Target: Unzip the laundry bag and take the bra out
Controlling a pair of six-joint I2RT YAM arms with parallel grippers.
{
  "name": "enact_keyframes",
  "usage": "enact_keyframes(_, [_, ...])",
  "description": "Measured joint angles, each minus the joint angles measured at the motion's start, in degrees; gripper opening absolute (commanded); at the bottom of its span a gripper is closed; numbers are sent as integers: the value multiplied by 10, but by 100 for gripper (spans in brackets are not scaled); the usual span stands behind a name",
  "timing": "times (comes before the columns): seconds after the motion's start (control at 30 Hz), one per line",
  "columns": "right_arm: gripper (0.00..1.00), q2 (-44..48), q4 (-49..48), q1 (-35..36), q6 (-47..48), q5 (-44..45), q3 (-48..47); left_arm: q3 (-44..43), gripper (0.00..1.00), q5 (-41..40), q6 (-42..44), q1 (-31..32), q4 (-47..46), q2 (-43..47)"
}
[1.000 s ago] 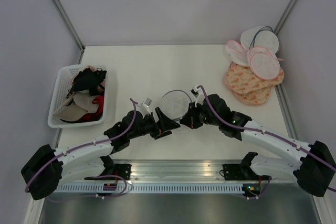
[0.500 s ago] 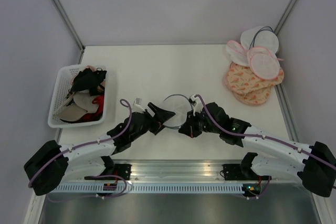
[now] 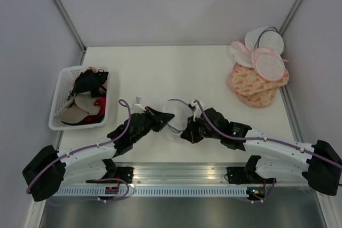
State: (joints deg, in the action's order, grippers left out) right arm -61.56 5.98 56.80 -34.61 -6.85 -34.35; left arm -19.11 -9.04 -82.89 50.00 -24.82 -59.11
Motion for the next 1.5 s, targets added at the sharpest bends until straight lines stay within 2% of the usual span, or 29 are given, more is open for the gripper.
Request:
enact_keyframes(0.13, [0, -2, 65, 1, 5, 54, -35, 0, 2, -14, 29, -5, 32, 28])
enact_keyframes(0.27, [0, -14, 140, 2, 6, 147, -65, -3, 2, 7, 76, -31, 50, 38])
enact_keyframes(0.37, [0, -36, 184, 0, 5, 214, -74, -8, 2, 68, 120, -66, 53, 35])
enact_keyframes(0.57, [0, -76, 196, -14, -2, 278, -93, -19, 2, 221, 203, -141, 29, 4])
enact_keyframes(0.73, [0, -71, 198, -20, 0, 311, -99, -110, 2, 366, 273, -191, 3, -102])
enact_keyframes(0.77, [1, -66, 199, -23, 2, 316, -99, -140, 4, 394, 283, -195, 0, -131])
enact_keyframes(0.83, [0, -48, 203, -28, 4, 327, -99, -198, 21, 440, 299, -198, -18, -183])
enact_keyframes(0.87, [0, -41, 205, -30, 4, 331, -99, -224, 41, 455, 304, -198, -26, -207])
enact_keyframes(0.93, [1, -23, 209, -31, 5, 340, -99, -261, 61, 464, 311, -200, -35, -243])
enact_keyframes(0.97, [0, -17, 211, -33, 5, 340, -99, -272, 66, 463, 310, -204, -37, -257])
enact_keyframes(1.03, [0, -13, 210, -34, 5, 338, -99, -277, 68, 447, 308, -210, -28, -267])
enact_keyframes(1.07, [0, -13, 210, -34, 5, 336, -99, -274, 77, 433, 308, -211, -18, -268])
enact_keyframes(1.2, [0, -15, 189, -34, 3, 316, -83, -219, 81, 358, 300, -213, 24, -228])
enact_keyframes(1.3, [0, -32, 160, -34, -3, 278, -69, -154, 85, 310, 280, -209, 70, -156])
enact_keyframes(1.5, [1, -63, 60, -34, -26, 158, -34, -85, 88, 252, 223, -154, 104, -34])
